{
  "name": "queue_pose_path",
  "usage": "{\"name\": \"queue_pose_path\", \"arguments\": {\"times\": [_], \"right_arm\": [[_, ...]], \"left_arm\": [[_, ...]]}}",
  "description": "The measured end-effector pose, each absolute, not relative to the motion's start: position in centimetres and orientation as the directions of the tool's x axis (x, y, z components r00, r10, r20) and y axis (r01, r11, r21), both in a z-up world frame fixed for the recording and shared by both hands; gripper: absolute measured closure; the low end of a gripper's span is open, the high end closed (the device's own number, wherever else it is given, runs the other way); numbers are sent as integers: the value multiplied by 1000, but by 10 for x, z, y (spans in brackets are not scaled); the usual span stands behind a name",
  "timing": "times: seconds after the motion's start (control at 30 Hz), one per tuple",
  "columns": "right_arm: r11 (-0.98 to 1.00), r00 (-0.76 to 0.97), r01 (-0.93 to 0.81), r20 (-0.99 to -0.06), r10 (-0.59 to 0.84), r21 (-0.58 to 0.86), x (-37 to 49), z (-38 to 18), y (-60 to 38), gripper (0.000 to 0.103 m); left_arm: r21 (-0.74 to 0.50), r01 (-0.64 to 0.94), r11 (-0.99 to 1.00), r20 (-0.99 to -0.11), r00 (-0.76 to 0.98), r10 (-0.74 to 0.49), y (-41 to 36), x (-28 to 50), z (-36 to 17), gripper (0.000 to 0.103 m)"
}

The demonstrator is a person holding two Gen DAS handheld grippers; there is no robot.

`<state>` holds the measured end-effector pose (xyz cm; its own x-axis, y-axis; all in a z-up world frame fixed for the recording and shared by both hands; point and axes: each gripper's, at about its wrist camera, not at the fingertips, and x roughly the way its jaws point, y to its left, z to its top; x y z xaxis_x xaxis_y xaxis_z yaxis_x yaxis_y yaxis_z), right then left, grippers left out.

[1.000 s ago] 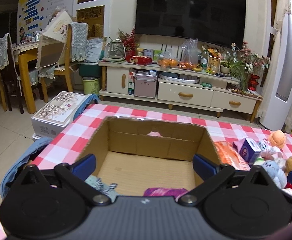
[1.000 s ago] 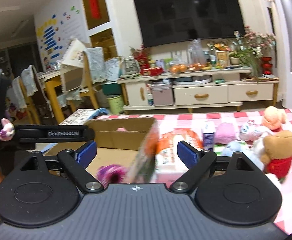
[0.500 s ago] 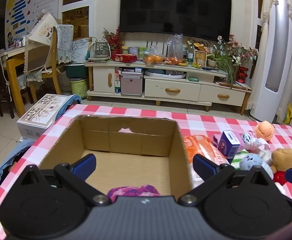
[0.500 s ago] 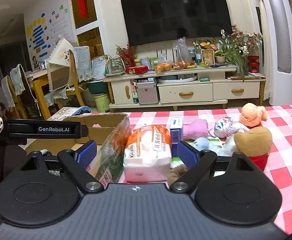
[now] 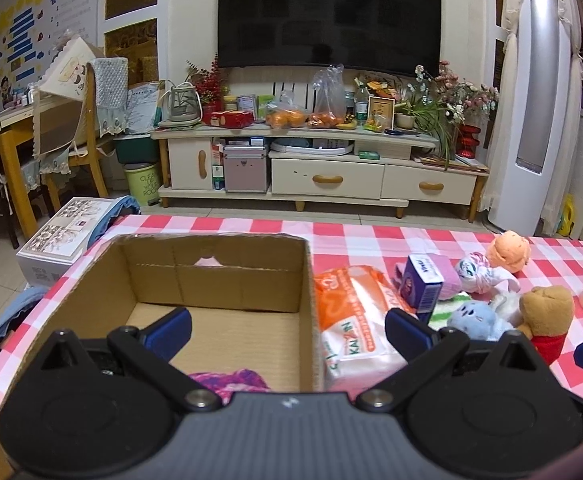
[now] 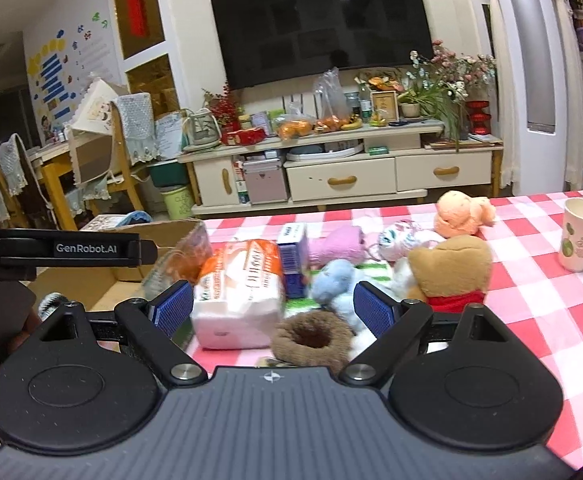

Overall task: Organize soft objects
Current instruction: 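Move both tools back from the box toward the plush toys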

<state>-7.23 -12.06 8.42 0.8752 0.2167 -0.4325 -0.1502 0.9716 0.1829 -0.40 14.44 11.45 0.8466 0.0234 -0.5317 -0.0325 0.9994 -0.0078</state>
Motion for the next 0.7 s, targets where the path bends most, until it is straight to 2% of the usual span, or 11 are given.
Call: {"name": "queue_pose_path", "arguments": {"times": [0.23, 0.7], "right_arm": [[983, 886, -116, -434, 166, 139, -77, 82, -121, 0], [987, 885, -38, -453, 105, 154, -82, 74, -140, 0]], "left_arm": [[8, -8, 1000, -526, 850, 11, 126, -3, 114, 1], [50, 47, 998, -530, 848, -14, 92, -1, 109, 1]]}}
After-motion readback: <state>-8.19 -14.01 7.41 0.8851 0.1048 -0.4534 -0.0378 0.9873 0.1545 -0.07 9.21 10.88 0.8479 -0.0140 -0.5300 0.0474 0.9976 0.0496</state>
